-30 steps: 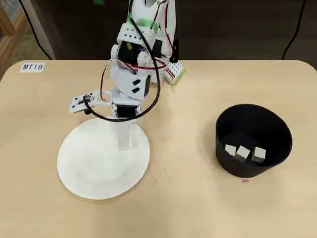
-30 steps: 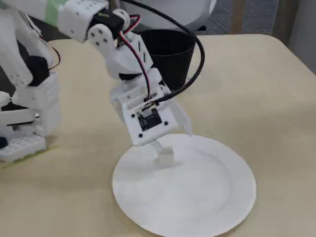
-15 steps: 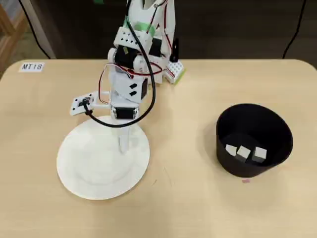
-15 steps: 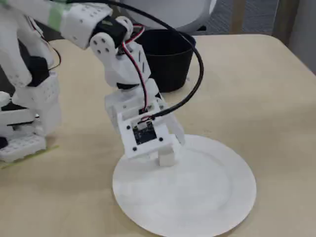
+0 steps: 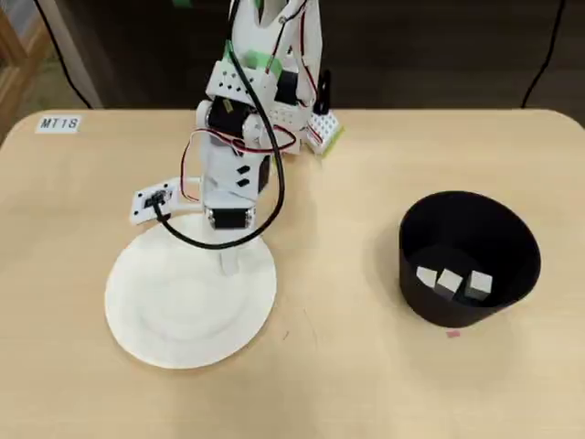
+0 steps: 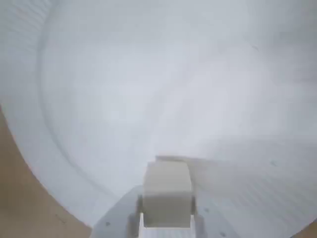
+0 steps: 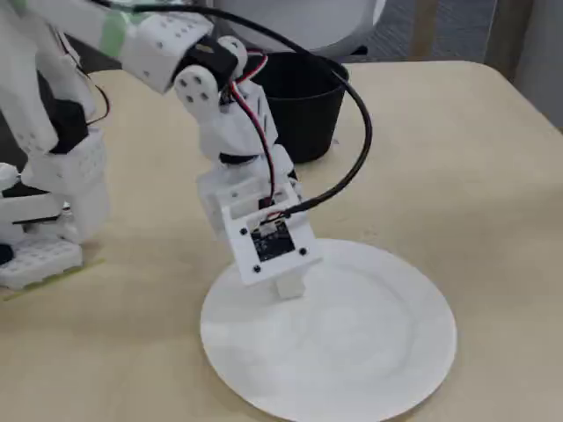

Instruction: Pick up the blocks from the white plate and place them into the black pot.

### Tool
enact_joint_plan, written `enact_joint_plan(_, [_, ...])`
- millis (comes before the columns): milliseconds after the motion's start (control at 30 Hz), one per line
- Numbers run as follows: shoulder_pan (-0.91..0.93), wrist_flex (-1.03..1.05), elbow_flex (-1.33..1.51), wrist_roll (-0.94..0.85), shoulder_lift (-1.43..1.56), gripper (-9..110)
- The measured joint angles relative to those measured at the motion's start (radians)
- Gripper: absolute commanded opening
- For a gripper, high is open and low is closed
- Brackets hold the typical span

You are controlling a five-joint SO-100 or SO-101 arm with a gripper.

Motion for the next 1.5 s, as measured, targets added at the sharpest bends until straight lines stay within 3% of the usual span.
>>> enact_joint_plan(267, [0.008, -0.072, 0.008, 0.011, 0.040, -2])
enact_joint_plan(467, [-0.075, -0.413, 0.149, 0.166, 0.318, -2])
enact_joint_plan(600, [-0.183, -0.532, 0.150, 0.282, 0.482, -2])
enact_joint_plan(1000, [-0.687, -0.535, 0.150, 0.549, 0.673, -2])
enact_joint_plan(1233, [-0.942, -0.532, 0.186, 0.531, 0.644, -2])
enact_joint_plan(1500, [-1.042, -0.532, 0.202, 0.491, 0.474, -2])
